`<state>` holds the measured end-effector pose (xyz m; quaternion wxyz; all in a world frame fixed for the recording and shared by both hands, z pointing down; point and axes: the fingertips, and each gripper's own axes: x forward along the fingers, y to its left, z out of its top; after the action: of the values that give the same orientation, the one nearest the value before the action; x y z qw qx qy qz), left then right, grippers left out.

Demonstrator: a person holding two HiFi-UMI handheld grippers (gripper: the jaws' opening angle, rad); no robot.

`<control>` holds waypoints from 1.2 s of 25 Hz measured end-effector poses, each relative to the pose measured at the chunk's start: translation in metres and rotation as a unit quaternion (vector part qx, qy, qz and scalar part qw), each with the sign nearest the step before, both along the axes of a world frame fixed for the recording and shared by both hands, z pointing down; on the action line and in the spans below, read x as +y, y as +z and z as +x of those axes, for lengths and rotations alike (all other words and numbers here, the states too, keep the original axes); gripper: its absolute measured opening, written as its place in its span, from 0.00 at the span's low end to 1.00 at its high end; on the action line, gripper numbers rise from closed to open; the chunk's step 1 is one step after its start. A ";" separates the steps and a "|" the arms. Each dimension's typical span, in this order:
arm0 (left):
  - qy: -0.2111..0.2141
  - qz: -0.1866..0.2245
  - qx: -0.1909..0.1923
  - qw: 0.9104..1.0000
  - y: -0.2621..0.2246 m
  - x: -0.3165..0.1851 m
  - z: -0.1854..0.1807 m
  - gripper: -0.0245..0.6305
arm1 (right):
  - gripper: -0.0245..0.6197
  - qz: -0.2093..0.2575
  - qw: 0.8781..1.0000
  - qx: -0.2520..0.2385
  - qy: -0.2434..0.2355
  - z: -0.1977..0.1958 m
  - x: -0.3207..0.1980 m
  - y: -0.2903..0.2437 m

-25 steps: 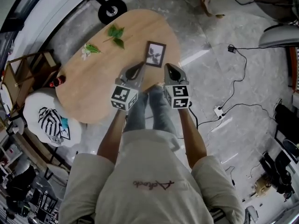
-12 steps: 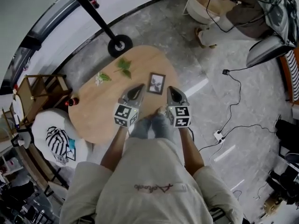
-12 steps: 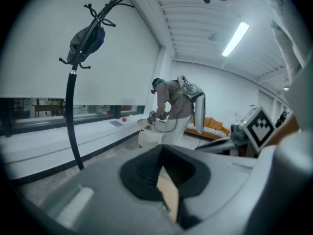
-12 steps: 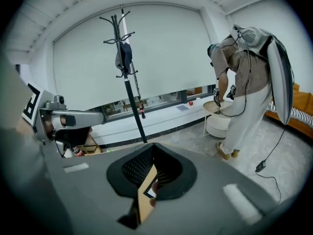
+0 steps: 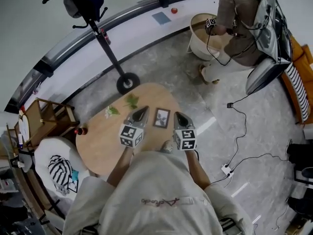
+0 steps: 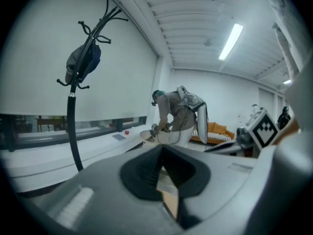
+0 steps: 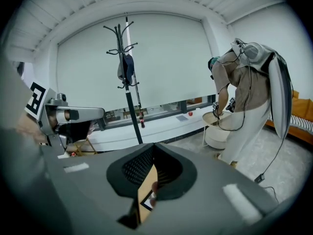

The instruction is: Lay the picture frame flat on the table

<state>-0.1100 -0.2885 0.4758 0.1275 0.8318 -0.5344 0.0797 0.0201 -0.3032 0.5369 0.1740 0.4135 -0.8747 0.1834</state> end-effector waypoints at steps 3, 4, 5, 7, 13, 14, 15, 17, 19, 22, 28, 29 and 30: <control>-0.004 0.015 -0.003 1.000 -0.017 -0.003 -0.003 0.04 | 0.05 0.009 1.000 -0.007 0.005 0.003 0.000 -0.015; -0.005 0.021 -0.005 1.000 -0.022 -0.004 -0.003 0.04 | 0.05 0.013 1.000 -0.009 0.004 0.004 0.000 -0.019; -0.007 0.026 -0.007 1.000 -0.027 -0.005 -0.004 0.04 | 0.05 0.018 1.000 -0.011 0.003 0.005 0.000 -0.023; -0.009 0.035 -0.011 0.999 -0.036 -0.009 -0.006 0.04 | 0.05 0.026 1.000 -0.013 0.004 0.007 -0.003 -0.030; -0.016 0.064 -0.015 0.998 -0.061 -0.024 -0.011 0.04 | 0.05 0.059 0.998 -0.016 0.007 0.013 -0.019 -0.059; -0.016 0.069 -0.016 0.997 -0.066 -0.027 -0.011 0.04 | 0.05 0.065 0.998 -0.016 0.009 0.014 -0.023 -0.064; -0.016 0.074 -0.018 0.997 -0.070 -0.028 -0.012 0.04 | 0.05 0.072 0.997 -0.017 0.010 0.015 -0.027 -0.069; -0.017 0.081 -0.021 0.996 -0.076 -0.030 -0.012 0.04 | 0.05 0.082 0.996 -0.021 0.012 0.016 -0.032 -0.077; -0.015 0.085 -0.023 0.996 -0.080 -0.031 -0.013 0.04 | 0.05 0.084 0.996 -0.022 0.015 0.017 -0.033 -0.081; -0.015 0.083 -0.025 0.996 -0.078 -0.029 -0.012 0.04 | 0.05 0.086 0.996 -0.022 0.012 0.015 -0.030 -0.082; -0.016 0.084 -0.021 0.996 -0.077 -0.027 -0.008 0.04 | 0.05 0.085 0.996 -0.021 0.002 0.012 -0.023 -0.084; -0.015 0.084 -0.020 0.996 -0.078 -0.027 -0.007 0.04 | 0.05 0.085 0.996 -0.021 0.002 0.011 -0.023 -0.084; -0.015 0.085 -0.020 0.996 -0.078 -0.027 -0.007 0.04 | 0.05 0.086 0.996 -0.021 0.002 0.011 -0.023 -0.084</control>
<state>-0.1170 -0.3152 0.3981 0.0469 0.8299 -0.5537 0.0490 0.0312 -0.3258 0.4528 0.1191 0.4251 -0.8897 0.1162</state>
